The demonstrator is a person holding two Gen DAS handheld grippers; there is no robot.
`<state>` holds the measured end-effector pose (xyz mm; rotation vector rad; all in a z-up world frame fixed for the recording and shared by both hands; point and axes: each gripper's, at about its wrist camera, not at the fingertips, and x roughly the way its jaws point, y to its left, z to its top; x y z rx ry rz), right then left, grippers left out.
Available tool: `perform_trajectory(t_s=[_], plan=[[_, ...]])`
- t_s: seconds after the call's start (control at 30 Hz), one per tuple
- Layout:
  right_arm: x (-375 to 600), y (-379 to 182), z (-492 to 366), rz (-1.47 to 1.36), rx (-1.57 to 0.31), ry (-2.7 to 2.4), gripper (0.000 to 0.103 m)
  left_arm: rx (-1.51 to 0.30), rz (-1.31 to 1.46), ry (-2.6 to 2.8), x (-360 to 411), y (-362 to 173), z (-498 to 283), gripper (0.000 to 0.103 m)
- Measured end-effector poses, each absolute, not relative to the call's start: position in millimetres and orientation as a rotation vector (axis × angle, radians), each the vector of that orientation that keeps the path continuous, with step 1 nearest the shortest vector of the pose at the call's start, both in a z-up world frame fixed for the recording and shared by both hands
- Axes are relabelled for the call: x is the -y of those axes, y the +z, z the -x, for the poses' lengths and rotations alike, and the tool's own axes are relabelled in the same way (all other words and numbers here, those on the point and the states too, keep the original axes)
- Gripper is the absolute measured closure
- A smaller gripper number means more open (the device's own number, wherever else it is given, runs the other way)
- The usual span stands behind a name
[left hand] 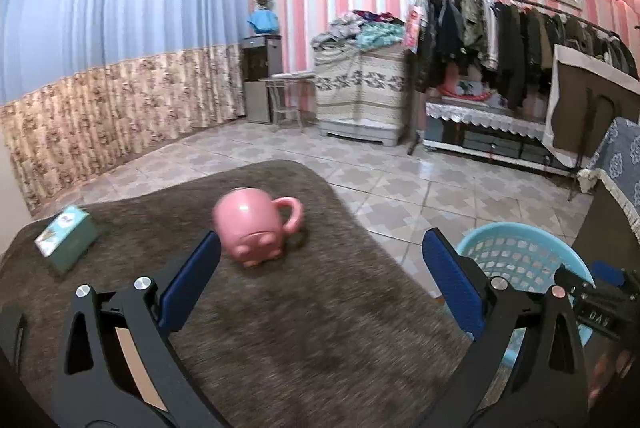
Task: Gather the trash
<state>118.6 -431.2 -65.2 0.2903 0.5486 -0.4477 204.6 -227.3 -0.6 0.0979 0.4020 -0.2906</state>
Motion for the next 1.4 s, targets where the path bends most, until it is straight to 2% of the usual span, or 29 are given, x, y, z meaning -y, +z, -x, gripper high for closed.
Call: perform_trajectory(t_s=[0.03, 0.2, 0.47, 0.9, 1.4], plan=[[427.0, -62.1, -117.5, -0.279, -0.540, -0.442, 0.008, -0.398, -0.092, -0.284, 220.2, 1.6, -199.8, 0.005], [394.8, -53.5, -109.0, -0.219, -0.515, -0.357, 0.004, -0.385, -0.072, -0.232, 176.6, 6.6, -164.0, 0.005], [353.4, -42.3, -79.4, -0.154, -0.478, -0.252, 0.004, -0.411, -0.061, -0.169, 125.6, -3.9, -112.7, 0.005], [286.9, -28.4, -28.7, -0.054, -0.421, -0.239, 0.004, -0.404, -0.038, -0.069, 81.1, -26.7, -54.7, 0.005], [247.3, -30.2, -1.3, -0.047, -0.423, -0.188, 0.004, -0.399, 0.001, -0.068, 68.8, -34.2, -38.9, 0.005]])
